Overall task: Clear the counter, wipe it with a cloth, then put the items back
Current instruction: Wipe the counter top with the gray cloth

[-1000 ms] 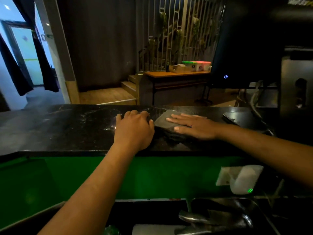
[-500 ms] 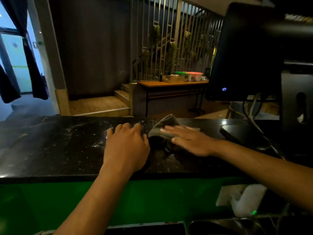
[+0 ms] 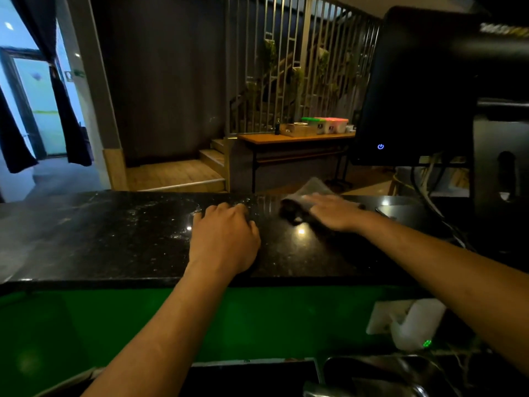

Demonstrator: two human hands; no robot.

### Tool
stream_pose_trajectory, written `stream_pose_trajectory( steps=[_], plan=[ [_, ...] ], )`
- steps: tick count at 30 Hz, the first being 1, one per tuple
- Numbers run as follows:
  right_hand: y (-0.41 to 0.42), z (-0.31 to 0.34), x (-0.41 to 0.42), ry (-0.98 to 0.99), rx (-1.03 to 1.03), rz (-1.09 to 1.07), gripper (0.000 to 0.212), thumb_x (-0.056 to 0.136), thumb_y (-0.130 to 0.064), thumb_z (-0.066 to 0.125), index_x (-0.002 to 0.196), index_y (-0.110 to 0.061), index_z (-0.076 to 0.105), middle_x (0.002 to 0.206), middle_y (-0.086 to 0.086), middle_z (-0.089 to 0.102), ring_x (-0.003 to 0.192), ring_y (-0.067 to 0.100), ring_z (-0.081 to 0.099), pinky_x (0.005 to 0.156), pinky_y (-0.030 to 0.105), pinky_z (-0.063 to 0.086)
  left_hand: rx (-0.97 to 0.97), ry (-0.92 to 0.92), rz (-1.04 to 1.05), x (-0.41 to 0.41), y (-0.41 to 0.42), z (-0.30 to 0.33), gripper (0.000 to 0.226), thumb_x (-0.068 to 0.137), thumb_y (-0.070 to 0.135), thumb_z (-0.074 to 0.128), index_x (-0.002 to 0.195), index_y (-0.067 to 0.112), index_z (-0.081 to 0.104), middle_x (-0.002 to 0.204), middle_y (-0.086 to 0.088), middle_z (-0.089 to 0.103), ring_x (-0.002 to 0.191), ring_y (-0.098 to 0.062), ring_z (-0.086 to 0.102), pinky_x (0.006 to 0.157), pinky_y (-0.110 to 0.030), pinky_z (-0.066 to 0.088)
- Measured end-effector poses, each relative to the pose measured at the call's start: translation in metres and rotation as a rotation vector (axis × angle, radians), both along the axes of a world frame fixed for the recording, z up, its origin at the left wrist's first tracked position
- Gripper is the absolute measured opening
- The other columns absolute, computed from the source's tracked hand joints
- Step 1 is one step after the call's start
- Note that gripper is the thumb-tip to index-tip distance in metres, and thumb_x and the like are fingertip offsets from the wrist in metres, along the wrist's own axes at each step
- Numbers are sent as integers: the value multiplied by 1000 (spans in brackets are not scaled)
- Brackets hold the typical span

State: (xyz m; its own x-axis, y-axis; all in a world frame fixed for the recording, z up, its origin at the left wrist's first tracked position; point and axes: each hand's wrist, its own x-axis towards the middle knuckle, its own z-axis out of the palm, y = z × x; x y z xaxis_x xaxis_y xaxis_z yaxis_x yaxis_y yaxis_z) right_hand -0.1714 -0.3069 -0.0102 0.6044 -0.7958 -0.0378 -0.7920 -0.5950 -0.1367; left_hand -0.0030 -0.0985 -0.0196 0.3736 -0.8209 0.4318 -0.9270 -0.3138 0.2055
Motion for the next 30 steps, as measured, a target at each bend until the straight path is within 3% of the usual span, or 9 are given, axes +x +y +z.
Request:
stream_pose_trajectory(
  steps=[3, 9, 15, 16, 18, 20, 22, 24, 30],
  plan=[
    [-21, 2, 0, 35, -69, -258, 81, 79, -56, 15, 153, -26, 26, 162, 7, 22, 146, 34, 24, 116, 56, 21, 3, -2, -3, -2, 1, 3, 37, 99, 42, 42, 121, 20, 62, 116, -6, 64, 111, -25, 57, 100, -49, 45],
    [74, 12, -14, 2, -148, -2, 47, 100, -37, 32, 147, -31, 36, 157, 3, 29, 139, 32, 32, 108, 49, 26, -55, -21, 38, -7, 3, 5, 34, 96, 34, 41, 111, 19, 67, 110, -6, 67, 105, -27, 59, 96, -50, 46],
    [102, 10, -60, -198, 19, -108, 17, 89, -39, 42, 104, -30, 43, 112, 8, 54, 94, 29, 53, 79, 42, 41, -180, 91, -69, -6, 45, 18, 26, 96, 29, 50, 114, 28, 69, 107, 3, 69, 98, -17, 63, 95, -43, 47],
    [116, 10, -54, -239, 50, -47, 14, 90, -32, 44, 104, -32, 43, 108, 6, 56, 91, 27, 55, 76, 39, 41, -184, 105, -53, 3, 55, 17, 26, 96, 29, 50, 114, 27, 69, 107, 3, 68, 97, -18, 63, 94, -43, 48],
    [145, 7, -39, -285, 100, 143, 33, 92, -17, 47, 117, -39, 48, 103, -7, 57, 89, 18, 56, 70, 34, 38, -165, 116, 25, 23, 72, 17, 28, 95, 28, 50, 116, 27, 68, 109, 0, 67, 99, -21, 63, 92, -43, 49],
    [172, 5, -20, -242, 111, 332, 54, 96, -15, 48, 142, -43, 41, 130, -17, 51, 114, 9, 50, 91, 28, 37, -129, 141, 99, 43, 78, 18, 28, 95, 27, 50, 116, 25, 68, 111, -3, 66, 100, -23, 63, 92, -43, 49],
    [184, 2, 2, -186, 84, 528, 56, 100, -25, 48, 148, -48, 30, 157, -20, 26, 145, 3, 19, 116, 28, 13, -93, 204, 142, 53, 77, 18, 26, 95, 27, 49, 114, 23, 67, 112, -4, 65, 99, -23, 62, 91, -45, 51],
    [179, 2, 26, -179, 138, 592, 52, 103, -28, 43, 150, -44, 29, 160, -21, 17, 148, 1, 5, 119, 30, 3, -70, 239, 175, 54, 74, 15, 25, 95, 27, 49, 113, 23, 66, 112, -4, 65, 98, -23, 62, 89, -45, 53],
    [103, 16, 100, -142, 208, 433, 49, 106, -21, 31, 154, -24, 27, 162, -6, 20, 148, 12, 15, 120, 33, 12, -174, 168, 208, 62, 65, 1, 18, 96, 29, 49, 96, 23, 66, 93, -1, 65, 84, -23, 61, 81, -45, 53]
  ],
)
